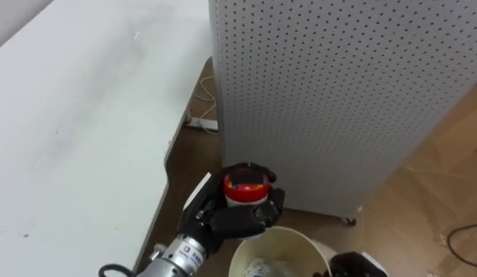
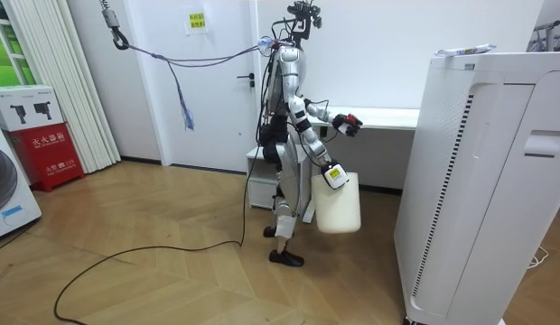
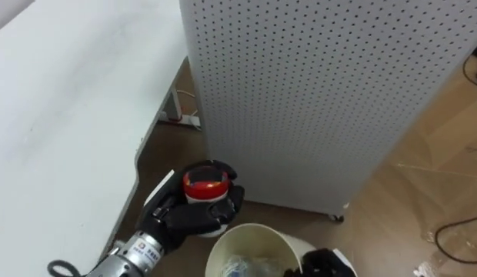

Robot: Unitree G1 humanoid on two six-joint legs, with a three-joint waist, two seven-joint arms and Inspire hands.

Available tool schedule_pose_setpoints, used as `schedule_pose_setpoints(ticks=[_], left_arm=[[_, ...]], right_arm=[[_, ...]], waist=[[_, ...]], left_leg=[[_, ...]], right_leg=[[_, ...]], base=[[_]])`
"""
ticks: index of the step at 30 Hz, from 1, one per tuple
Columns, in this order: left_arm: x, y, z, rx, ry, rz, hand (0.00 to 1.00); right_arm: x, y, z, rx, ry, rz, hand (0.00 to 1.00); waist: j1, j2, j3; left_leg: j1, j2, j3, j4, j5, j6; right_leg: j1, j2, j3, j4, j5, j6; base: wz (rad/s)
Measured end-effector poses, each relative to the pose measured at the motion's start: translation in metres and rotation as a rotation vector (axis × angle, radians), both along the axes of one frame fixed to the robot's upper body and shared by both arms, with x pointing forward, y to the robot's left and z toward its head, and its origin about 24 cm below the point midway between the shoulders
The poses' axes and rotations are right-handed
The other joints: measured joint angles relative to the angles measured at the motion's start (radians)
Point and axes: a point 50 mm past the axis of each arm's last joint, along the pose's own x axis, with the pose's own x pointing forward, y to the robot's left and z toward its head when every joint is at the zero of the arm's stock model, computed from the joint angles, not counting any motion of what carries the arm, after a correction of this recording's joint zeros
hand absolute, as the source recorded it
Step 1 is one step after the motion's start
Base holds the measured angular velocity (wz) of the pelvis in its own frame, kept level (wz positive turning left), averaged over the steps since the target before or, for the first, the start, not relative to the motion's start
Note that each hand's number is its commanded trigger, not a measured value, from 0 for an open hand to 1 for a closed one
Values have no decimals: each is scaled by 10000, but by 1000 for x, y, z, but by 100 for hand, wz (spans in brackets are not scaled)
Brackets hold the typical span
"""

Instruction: Pick garbage

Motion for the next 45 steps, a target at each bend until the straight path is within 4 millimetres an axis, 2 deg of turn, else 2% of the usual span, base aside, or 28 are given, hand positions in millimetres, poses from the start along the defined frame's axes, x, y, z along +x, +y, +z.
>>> schedule_pose_setpoints(ticks=[1, 3, 5, 8, 10, 11, 12, 15, 25, 34, 39, 45], left_arm=[[0, 0, -1, 40, 57, -20, 100], [-1, 0, -4, 191, 153, -97, 100], [-1, 3, -11, 365, 439, -48, 100], [-4, 6, -24, 660, 922, 2, 100], [-5, 7, -27, 727, 1050, 33, 78], [-5, 7, -28, 744, 1085, 31, 33], [-6, 6, -28, 751, 1090, 12, 0], [-6, 5, -28, 736, 1094, -28, 0], [-6, 1, -28, 771, 1085, -268, 0], [-10, -13, -27, 277, 997, -1402, 0], [-14, -25, -27, -659, 1298, -2009, 0], [-18, -36, -26, -926, 1333, -2754, 0]], right_arm=[[1, 0, 1, -17, -28, -16, 100], [8, 1, 6, -131, -294, -106, 100], [12, 1, 9, -40, -453, -247, 100], [16, 2, 12, 68, -669, -389, 100], [16, 2, 13, 76, -690, -388, 100], [16, 2, 13, 85, -700, -391, 100], [17, 3, 13, 95, -717, -387, 100], [17, 3, 14, 104, -748, -373, 100], [21, 6, 17, 175, -1012, -266, 100], [21, 11, 17, 103, -1078, -211, 100], [19, 24, 13, 374, -979, 6, 100], [15, 40, 8, 900, -787, 238, 100]], waist=[[18, -11, 9], [91, -96, 85], [153, -152, 128], [195, -147, 133], [211, -146, 133], [238, -145, 133], [284, -142, 132], [368, -140, 130], [364, -118, 116], [309, -140, 106], [-38, -228, 91], [-184, -407, 76]], left_leg=[[-111, 5, 48, 66, 0, 0], [-554, 32, 166, 275, -1, 1], [-818, 61, 260, 430, -4, 5], [-1250, 202, 490, 575, -7, 6], [-1500, 235, 496, 602, -9, 5], [-1624, 252, 513, 663, -8, 4], [-1733, 282, 541, 743, -11, 1], [-1865, 370, 720, 791, -6, -10], [-2129, 404, 736, 976, -3, -14], [-2203, 406, 734, 1104, -2, -11], [-2185, 403, 755, 1125, -2, -11], [-2127, 454, 942, 1096, -2, -12]], right_leg=[[-106, -1, 0, 43, 7, -11], [-579, -16, 13, 238, 65, -67], [-870, -16, 21, 371, 113, -111], [-1258, 21, -21, 377, 278, -176], [-1477, 31, -43, 407, 339, -211], [-1595, 31, -52, 444, 361, -232], [-1696, 39, -65, 487, 371, -250], [-1827, 44, -121, 486, 403, -299], [-2043, 39, -192, 506, 411, -312], [-2059, 2, -180, 567, 412, -310], [-2074, 7, -135, 646, 411, -311], [-2104, 77, 29, 669, 458, -330]], base=[[-7], [-8], [-8], [-6], [-2], [0], [0], [-1], [0], [1], [0], [-8]])
